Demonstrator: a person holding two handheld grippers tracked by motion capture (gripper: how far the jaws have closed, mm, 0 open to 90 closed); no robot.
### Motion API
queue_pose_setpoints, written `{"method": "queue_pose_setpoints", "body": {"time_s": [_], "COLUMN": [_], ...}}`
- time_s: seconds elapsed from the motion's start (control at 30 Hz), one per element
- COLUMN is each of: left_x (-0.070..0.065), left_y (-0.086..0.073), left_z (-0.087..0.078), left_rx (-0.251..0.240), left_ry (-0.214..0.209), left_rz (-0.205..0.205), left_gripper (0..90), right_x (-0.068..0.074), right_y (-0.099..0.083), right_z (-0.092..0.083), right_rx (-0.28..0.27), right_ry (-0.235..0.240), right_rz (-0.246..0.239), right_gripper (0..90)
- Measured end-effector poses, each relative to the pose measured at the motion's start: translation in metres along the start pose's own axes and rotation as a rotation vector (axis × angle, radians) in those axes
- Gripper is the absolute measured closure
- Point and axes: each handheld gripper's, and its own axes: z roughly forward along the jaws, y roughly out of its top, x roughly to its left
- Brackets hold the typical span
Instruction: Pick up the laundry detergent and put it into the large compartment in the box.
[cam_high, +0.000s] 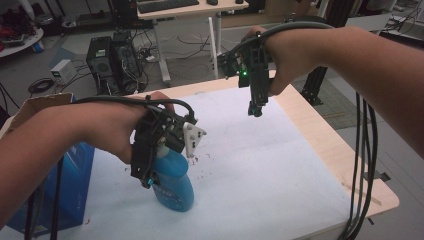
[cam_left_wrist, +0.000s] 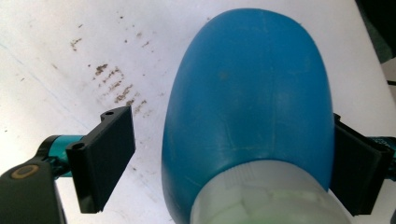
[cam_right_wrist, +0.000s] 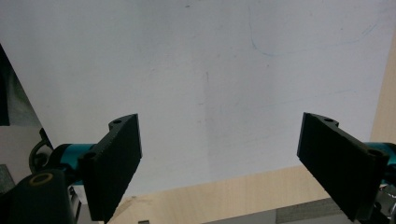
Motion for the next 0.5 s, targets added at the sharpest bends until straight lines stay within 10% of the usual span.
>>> {"method": "queue_pose_setpoints", "body": {"time_s": [0.5], "left_x": [0.0012], "left_y": [0.0002], "left_z": [-0.0002], "left_rx": [-0.001], "left_ry": [-0.003], "left_rz": [-0.004], "left_gripper": [20.4], "right_x": [-0.0022], "right_y": [0.0006], "right_z": [-0.0007], "right_rx": [-0.005], "right_ry": [0.000], "right_rz": [-0.003], "right_gripper": [13.0]}}
